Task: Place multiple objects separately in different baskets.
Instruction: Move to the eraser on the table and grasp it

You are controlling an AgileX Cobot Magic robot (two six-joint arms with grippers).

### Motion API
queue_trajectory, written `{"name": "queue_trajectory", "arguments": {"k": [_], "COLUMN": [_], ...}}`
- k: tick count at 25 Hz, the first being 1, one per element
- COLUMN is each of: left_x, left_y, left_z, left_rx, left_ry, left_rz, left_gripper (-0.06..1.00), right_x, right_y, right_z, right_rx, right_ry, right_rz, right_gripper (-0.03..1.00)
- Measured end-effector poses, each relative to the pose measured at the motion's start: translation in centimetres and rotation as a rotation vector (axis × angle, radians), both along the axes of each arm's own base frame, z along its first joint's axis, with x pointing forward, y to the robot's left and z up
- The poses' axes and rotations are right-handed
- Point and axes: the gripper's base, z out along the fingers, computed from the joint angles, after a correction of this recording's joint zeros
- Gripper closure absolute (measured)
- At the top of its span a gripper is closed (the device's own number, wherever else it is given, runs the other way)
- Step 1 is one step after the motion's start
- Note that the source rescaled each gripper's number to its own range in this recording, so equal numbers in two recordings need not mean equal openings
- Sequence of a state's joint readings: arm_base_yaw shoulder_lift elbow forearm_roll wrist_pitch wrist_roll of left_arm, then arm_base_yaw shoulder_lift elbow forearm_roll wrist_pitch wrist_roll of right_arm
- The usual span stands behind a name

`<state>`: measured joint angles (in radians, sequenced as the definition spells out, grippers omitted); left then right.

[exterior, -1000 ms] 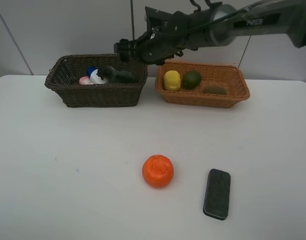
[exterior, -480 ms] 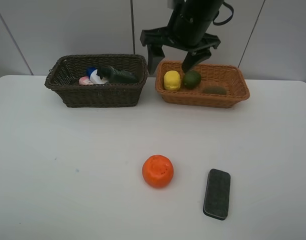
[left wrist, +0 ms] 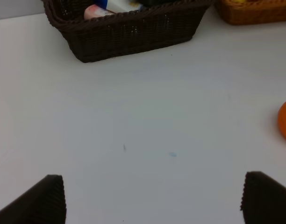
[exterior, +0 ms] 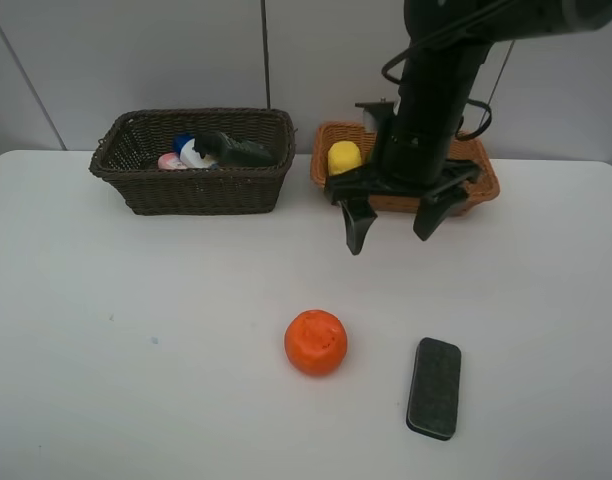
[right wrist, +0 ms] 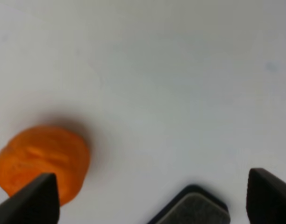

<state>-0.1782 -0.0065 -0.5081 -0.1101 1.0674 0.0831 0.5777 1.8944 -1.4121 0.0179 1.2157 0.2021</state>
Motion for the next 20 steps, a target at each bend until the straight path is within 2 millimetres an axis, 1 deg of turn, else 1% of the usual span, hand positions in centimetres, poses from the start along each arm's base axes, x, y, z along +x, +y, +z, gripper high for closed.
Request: {"name": "queue_trajectory", "arguments": {"k": [4,9,11,14,16,20], "left_x": [0.0,0.0,0.0,0.0,0.0,0.0], "left_y": [0.0,0.0,0.0,0.0,0.0,0.0], "left_z": [0.0,0.0,0.0,0.0,0.0,0.0], "left_rx": [0.000,-0.001,-0.001,-0.001,-0.001,-0.001], "left_ry": [0.000,0.000,0.000,0.000,0.000,0.000], "left_rz": [0.000,-0.001,-0.001,-0.001,-0.001,-0.001], "left_gripper": [-0.03,-0.03,-0.03,-0.03,-0.03,-0.03], "right_x": [-3.4,-7.8,-8.9,-9.7,-10.1,-10.3], "right_y": [-1.8,-3.7,-4.1,-4.5,-4.9,-5.2], "right_z": [-1.0,-1.4,-1.7,-2.8,-3.9,-5.4], "right_rx": [-0.020,-0.006,0.016,0.039,0.044,0.080], "right_ry": [0.095,0.200,0.212,0.189,0.168,0.101], "right_rz": [-0.057,-0.185,-0.239,-0.308,-0.336,-0.365], "right_gripper": [0.06,0.06,0.06,0.06,0.06,0.06]}}
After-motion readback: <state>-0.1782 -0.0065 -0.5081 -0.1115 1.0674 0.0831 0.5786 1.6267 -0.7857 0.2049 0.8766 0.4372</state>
